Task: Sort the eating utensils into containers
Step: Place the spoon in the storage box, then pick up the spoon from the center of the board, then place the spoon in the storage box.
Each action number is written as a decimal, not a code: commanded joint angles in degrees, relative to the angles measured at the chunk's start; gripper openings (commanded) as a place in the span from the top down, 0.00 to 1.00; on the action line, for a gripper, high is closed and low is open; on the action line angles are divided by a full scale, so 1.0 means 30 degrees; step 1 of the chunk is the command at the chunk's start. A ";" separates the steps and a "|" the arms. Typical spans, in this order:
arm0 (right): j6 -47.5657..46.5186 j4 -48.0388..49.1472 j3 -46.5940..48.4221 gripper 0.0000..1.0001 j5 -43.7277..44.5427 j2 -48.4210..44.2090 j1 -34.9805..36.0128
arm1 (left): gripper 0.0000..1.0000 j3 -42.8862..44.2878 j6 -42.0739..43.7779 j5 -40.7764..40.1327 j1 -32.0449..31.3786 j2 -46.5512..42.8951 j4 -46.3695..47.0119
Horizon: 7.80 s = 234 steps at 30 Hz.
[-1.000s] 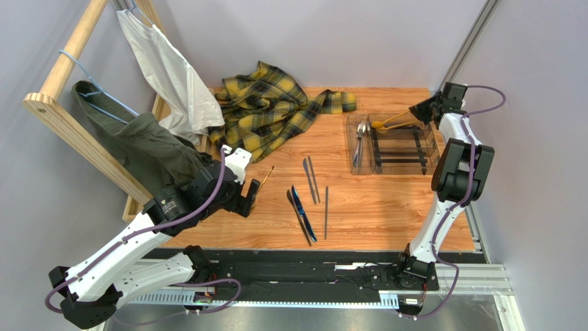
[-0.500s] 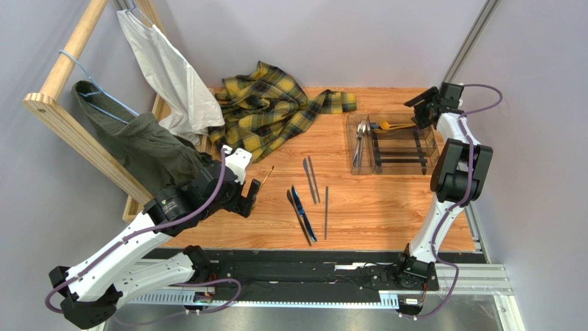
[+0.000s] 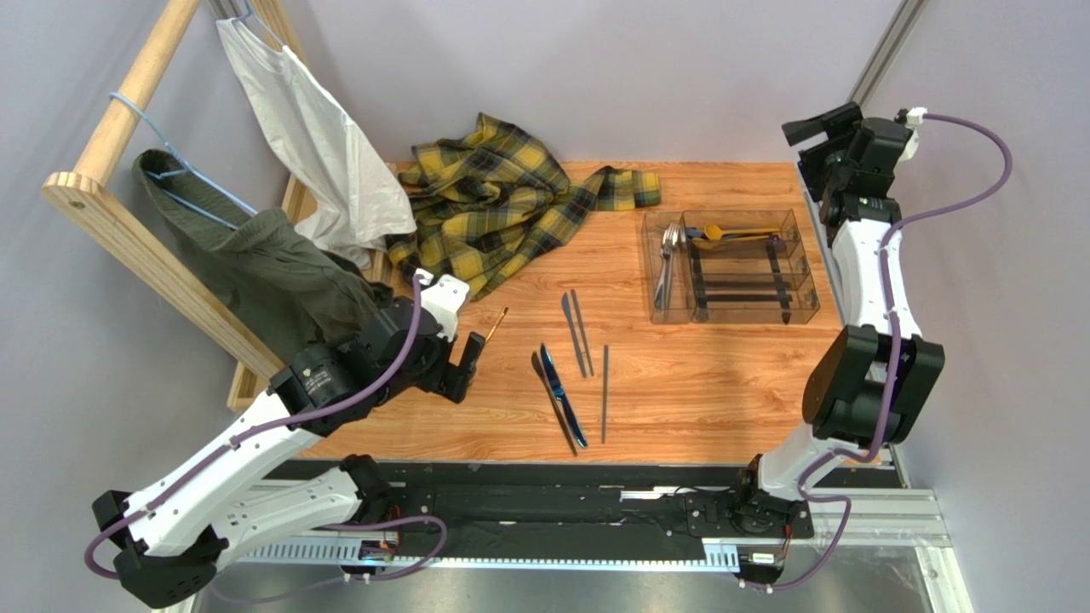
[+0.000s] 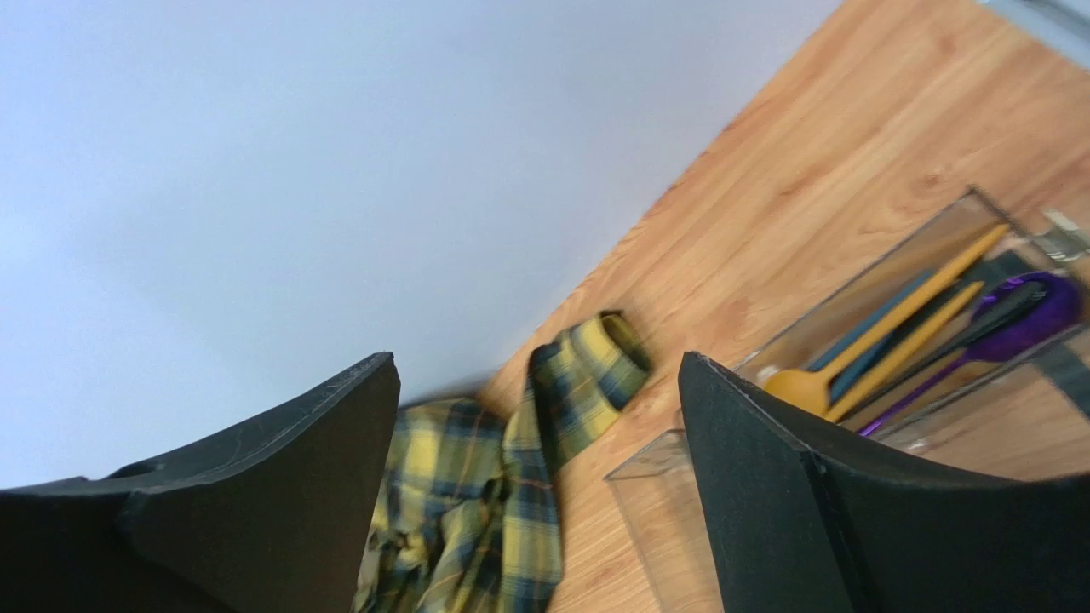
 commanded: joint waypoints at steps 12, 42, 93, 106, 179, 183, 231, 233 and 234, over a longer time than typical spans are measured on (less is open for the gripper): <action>0.0422 0.3660 -0.8298 0.16 -0.0924 -0.5149 0.5950 | 0.04 -0.0122 0.0239 -0.0744 -0.0026 0.0943 0.0343; -0.2244 -0.0292 -1.9321 0.19 -0.4058 -1.6985 1.0202 | 0.02 0.0990 -0.0492 -0.1069 0.0004 0.5156 0.0341; -0.2274 -0.3956 -2.1930 0.20 -0.4645 -2.0825 1.0319 | 0.78 -0.0298 -0.0639 0.5671 0.6566 1.7875 0.8313; -0.2361 -0.4366 -2.1637 0.19 -0.4763 -2.0708 1.0319 | 1.00 -0.1408 -0.0669 0.8012 0.6391 1.6591 0.9305; 0.3468 0.2752 -2.2983 0.93 -0.5231 -1.9506 1.3922 | 1.00 0.4361 -0.2779 0.4763 -0.6354 1.2779 0.6320; 0.3381 0.2343 -2.3014 1.00 -0.4793 -2.0062 1.3981 | 1.00 0.4186 -0.2837 0.4471 -0.6354 1.2692 0.6231; 0.1917 -0.0470 -2.1229 1.00 -0.3678 -2.0388 1.3981 | 0.07 0.2574 -0.2605 0.1683 -0.2111 0.6922 0.0813; 0.1507 -0.0733 -2.0321 1.00 -0.3590 -1.9656 1.3981 | 0.08 0.2691 -0.2486 0.2357 -0.1697 0.6367 -0.0036; 0.1447 -0.0821 -1.9941 1.00 -0.3619 -1.9392 1.3952 | 0.08 0.2778 -0.2254 0.2593 -0.1232 0.6160 -0.0589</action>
